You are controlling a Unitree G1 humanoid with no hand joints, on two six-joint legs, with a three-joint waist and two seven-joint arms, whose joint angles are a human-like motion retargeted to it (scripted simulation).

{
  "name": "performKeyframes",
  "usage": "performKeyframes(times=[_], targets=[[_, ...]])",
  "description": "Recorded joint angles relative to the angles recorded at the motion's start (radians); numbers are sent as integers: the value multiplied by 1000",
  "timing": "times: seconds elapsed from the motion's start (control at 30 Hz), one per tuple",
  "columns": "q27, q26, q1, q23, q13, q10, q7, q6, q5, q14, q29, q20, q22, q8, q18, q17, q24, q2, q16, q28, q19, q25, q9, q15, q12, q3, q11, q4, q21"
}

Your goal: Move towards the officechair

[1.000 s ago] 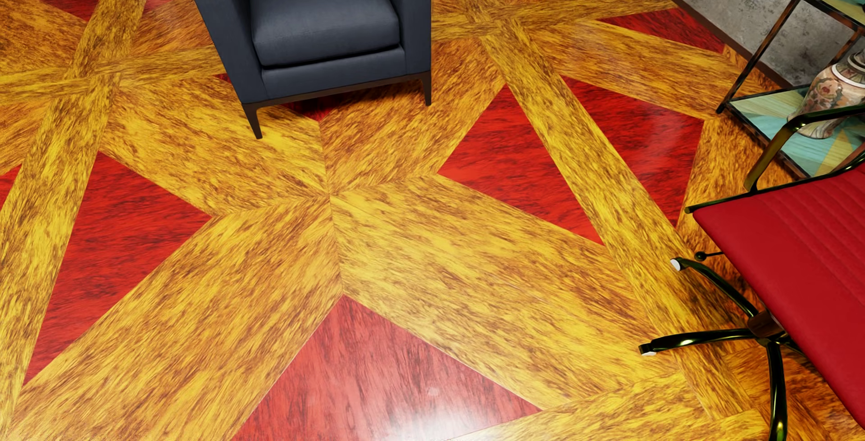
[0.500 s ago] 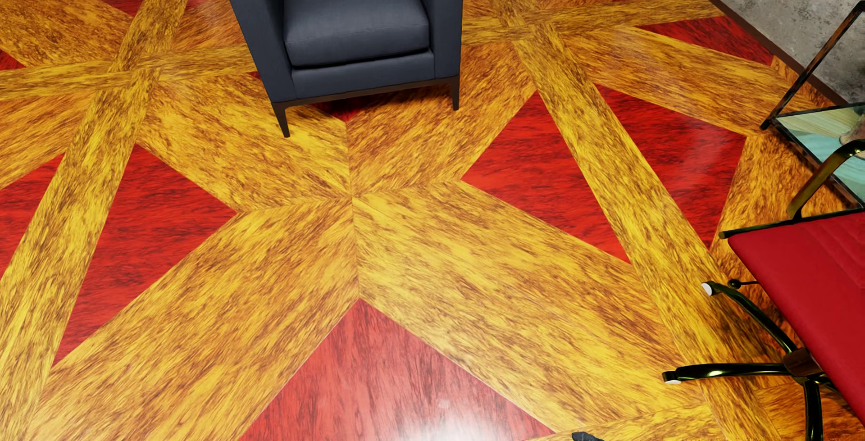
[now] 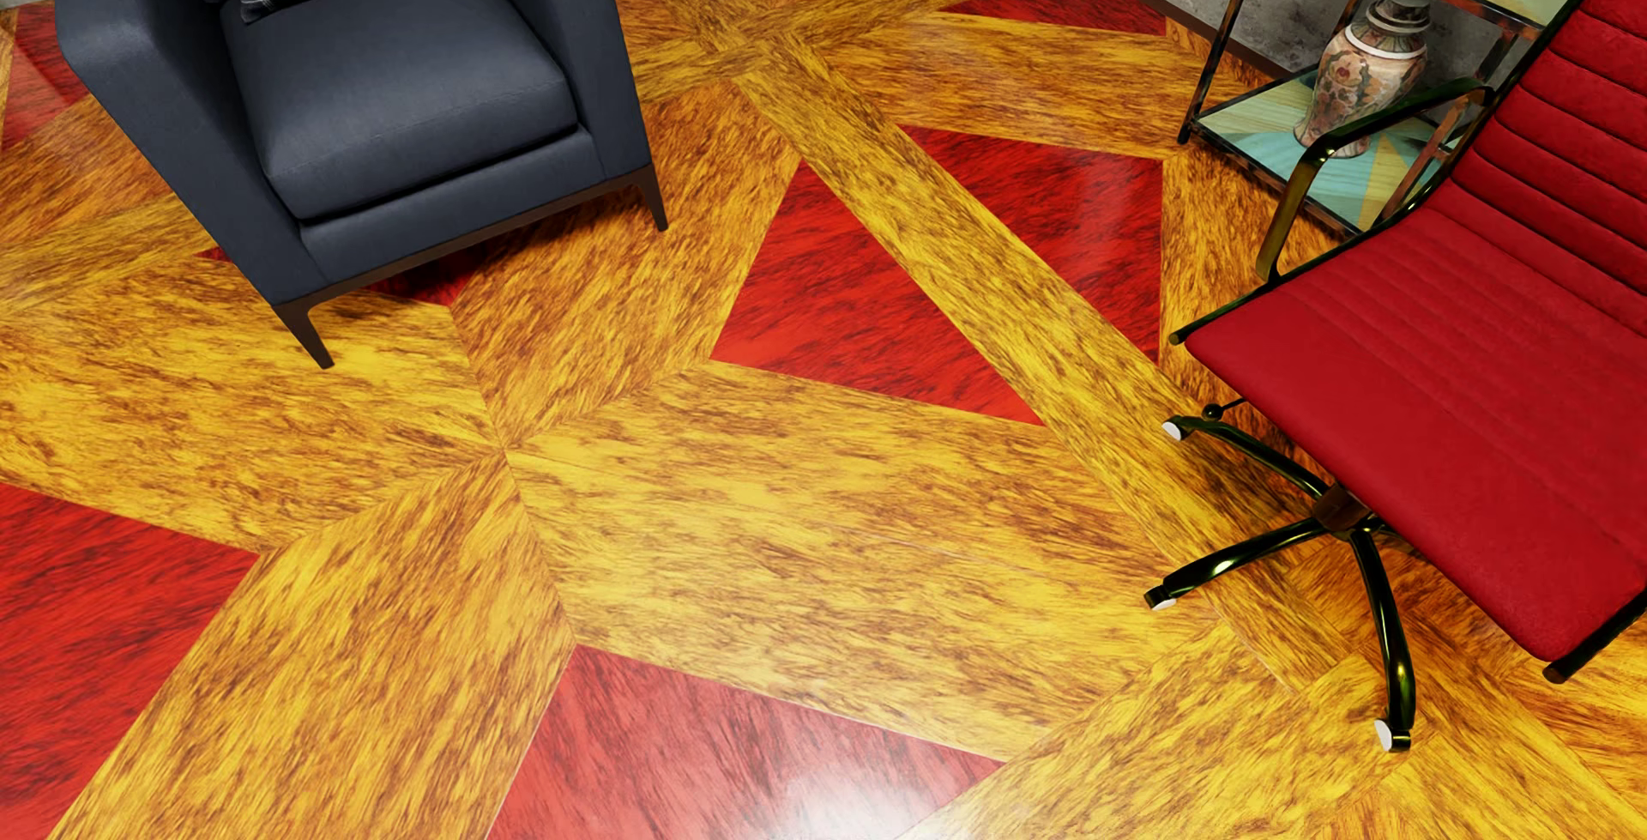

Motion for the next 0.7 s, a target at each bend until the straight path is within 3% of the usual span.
performKeyframes(times=[0.07,0.17,0.2,0.27,0.33,0.47,0.57,0.67,0.7], targets=[[-7,17,0,26,0,53,43,-10,49,-21,25,44,0,61,-5,-5,-20,27,17,13,5,-27,4,-6,15,-12,-85,37,32],[-7,25,-95,36,8,297,40,-3,121,22,61,79,41,120,-35,-10,-30,43,42,46,1,-49,18,16,13,-12,-147,164,65],[-2,22,-142,35,7,394,16,2,140,71,62,81,59,144,-62,-15,-35,35,47,52,-2,-50,23,17,14,-8,-145,210,68],[17,9,-233,34,-2,537,-105,11,169,119,37,59,79,199,-70,-20,-20,27,57,56,-3,-45,31,23,27,1,-145,244,66],[20,2,-269,30,-6,548,-255,18,185,52,10,40,85,255,-91,-25,4,15,61,70,6,-26,34,29,43,6,-129,207,54],[-22,-16,-154,1,-4,215,-579,28,199,19,-47,47,87,395,-138,-43,-4,-7,27,111,47,-19,27,50,73,7,-143,41,57],[-53,-20,-60,-40,-7,101,-460,40,206,-64,-136,29,92,508,-118,-26,-9,-48,3,97,88,12,30,62,56,-5,-125,60,21],[-133,-24,-67,-141,13,76,-366,42,185,-90,-171,-11,84,584,-107,7,-17,-119,-10,76,108,54,39,74,-2,-27,-110,42,-32],[-161,-23,-79,-190,35,83,-336,39,153,-103,-153,-20,85,526,-111,14,-30,-151,-6,54,95,56,43,72,-29,-32,-84,37,-35]])
